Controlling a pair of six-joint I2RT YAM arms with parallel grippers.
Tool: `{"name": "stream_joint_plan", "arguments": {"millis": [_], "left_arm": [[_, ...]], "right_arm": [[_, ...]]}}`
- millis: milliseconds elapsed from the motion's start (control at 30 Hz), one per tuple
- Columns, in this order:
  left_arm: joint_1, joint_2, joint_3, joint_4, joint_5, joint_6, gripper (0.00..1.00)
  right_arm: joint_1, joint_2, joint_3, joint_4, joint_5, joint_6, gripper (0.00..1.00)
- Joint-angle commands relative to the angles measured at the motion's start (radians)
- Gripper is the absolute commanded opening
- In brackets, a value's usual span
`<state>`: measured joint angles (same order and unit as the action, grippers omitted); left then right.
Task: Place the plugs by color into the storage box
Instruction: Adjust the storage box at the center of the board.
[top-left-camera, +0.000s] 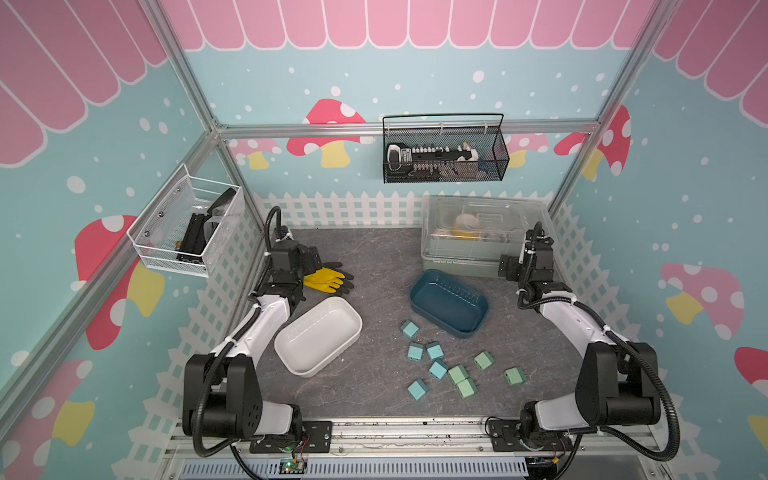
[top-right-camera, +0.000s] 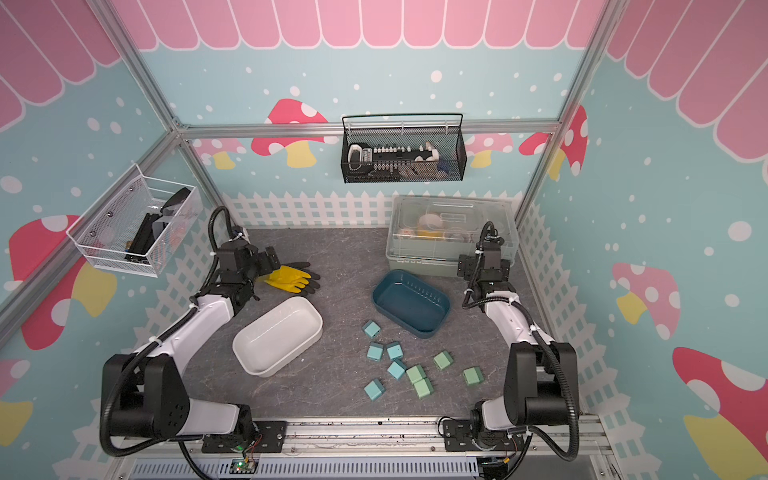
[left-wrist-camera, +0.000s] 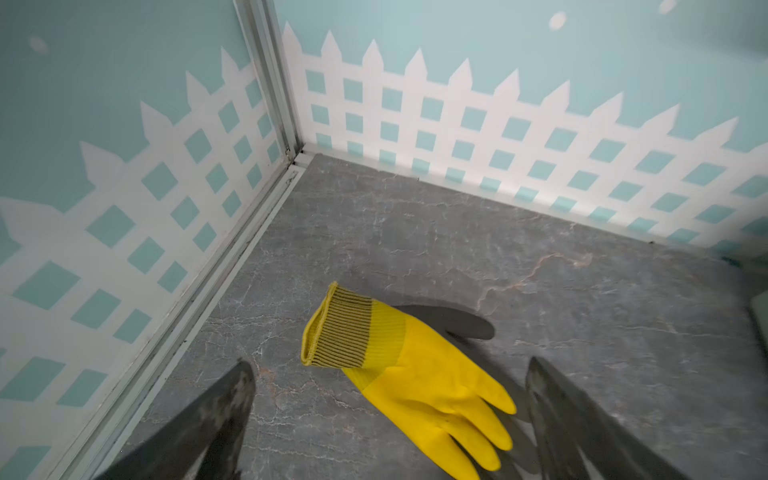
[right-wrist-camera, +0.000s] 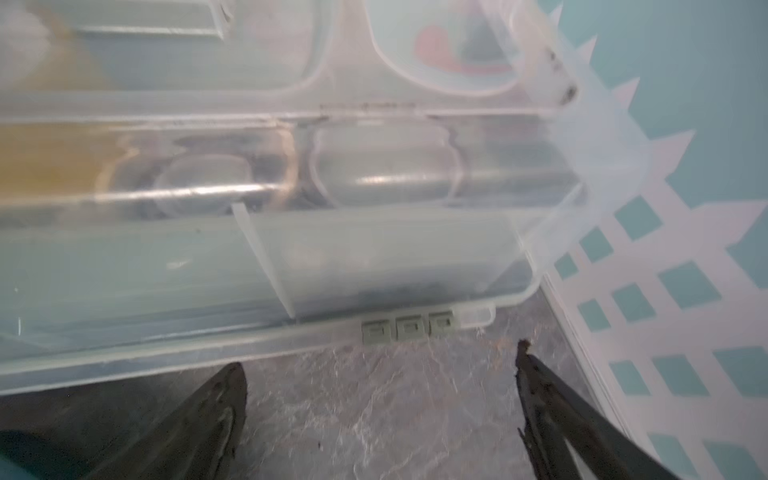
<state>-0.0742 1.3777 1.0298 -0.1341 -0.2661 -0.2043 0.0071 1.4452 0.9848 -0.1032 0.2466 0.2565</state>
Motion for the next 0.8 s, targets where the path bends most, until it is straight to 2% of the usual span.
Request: {"name": "stream_joint_plan", "arguments": {"millis": [0, 133, 233, 367, 533, 767], "left_arm": [[-0.127, 0.004, 0.097, -0.446, -0.041, -0.052, 0.98], [-0.21, 0.124, 0.246, -0.641, 0.104, -0.143, 0.98], [-0.269, 0.222, 0.316, -0.652, 0.206, -0.169, 0.98], [-0.331, 0.393, 0.456, -0.652, 0.334, -0.187, 0.98], [-0.425, 0.584, 0.64, -0.655, 0.418, -0.198, 0.98], [-0.48, 0.743, 0.775, -0.612, 0.523, -0.238, 0.96]], "right_arm": [[0.011, -0.018, 0.045, -0.404, -0.015, 0.168, 0.99], [0.025, -0.023, 0.086, -0.616, -0.144, 0.276, 0.99], [0.051, -0.044, 0.056, -0.68, -0.249, 0.304, 0.98], [0.068, -0.081, -0.022, -0.646, -0.363, 0.32, 0.94], [0.075, -0.047, -0.05, -0.606, -0.462, 0.324, 0.86], [0.088, 0.055, -0.026, -0.545, -0.556, 0.331, 0.74]]}}
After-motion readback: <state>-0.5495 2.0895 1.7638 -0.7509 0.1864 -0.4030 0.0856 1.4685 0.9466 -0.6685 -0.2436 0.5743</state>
